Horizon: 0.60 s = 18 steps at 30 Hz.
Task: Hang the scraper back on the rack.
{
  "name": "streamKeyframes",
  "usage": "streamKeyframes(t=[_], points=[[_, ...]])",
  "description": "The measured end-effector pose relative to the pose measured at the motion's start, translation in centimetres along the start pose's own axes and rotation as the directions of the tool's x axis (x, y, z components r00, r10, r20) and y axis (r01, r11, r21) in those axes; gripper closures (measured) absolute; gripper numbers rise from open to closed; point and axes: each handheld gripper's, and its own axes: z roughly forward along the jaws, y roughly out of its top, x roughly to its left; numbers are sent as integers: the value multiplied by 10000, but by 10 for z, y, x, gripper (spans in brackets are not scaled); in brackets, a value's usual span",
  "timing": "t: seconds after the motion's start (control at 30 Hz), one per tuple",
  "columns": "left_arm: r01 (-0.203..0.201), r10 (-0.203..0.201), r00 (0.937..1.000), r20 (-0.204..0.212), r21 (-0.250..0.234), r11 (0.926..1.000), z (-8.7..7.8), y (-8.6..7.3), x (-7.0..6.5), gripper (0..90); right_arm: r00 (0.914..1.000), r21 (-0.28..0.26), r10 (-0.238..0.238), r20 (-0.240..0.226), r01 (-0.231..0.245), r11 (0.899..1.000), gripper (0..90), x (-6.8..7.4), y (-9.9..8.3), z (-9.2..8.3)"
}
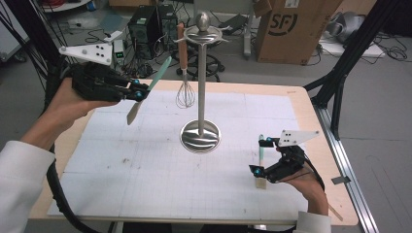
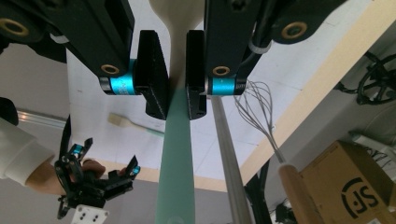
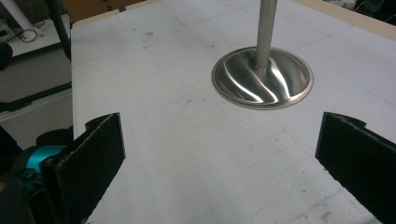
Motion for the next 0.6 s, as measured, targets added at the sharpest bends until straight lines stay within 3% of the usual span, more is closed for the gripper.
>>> streamKeyframes(t=[0.23, 0.6], points=[[157, -162, 9996, -212, -220, 9996, -3, 11, 9, 797, 10000, -82, -6, -5, 6, 10000, 2, -1, -1, -2], [318, -318, 9992, -256, -26, 9995, 5, 17, 22, 797, 10000, -86, 41, -67, -42, 10000, 2, -3, -2, -1]])
